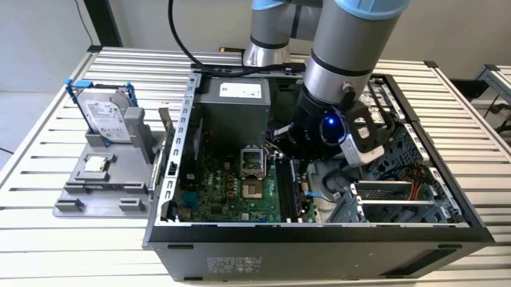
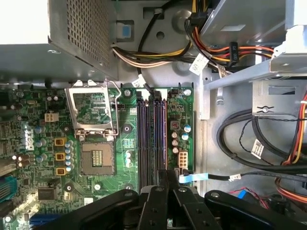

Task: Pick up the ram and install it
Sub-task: 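Press down the ram until it locks into place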

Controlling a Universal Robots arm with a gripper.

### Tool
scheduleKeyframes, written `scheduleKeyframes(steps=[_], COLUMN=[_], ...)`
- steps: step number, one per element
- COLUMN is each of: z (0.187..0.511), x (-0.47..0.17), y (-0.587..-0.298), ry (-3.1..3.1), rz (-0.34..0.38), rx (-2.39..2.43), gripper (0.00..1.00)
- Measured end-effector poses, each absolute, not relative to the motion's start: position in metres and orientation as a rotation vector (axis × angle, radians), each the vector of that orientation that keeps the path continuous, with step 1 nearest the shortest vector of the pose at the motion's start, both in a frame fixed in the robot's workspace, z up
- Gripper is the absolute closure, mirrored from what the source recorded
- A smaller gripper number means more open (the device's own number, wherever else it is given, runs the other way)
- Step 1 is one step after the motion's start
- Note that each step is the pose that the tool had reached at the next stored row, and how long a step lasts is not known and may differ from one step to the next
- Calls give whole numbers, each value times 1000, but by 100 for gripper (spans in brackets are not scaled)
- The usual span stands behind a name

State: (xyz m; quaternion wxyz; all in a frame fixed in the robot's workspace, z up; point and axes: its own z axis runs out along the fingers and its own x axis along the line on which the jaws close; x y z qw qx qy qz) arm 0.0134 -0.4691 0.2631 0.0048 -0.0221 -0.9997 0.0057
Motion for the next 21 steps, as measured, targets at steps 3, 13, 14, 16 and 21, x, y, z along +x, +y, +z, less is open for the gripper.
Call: scheduleKeyframes(steps=[3,13,14,16,21], z=[265,266,266,267,267], x=[13,11,11,11,11], y=[-469,-468,-468,-468,-468], ry=[-3131,-3136,-3135,-3133,-3123], rz=[18,29,28,28,28], rx=[-69,99,129,185,323], gripper=[100,100,100,100,100])
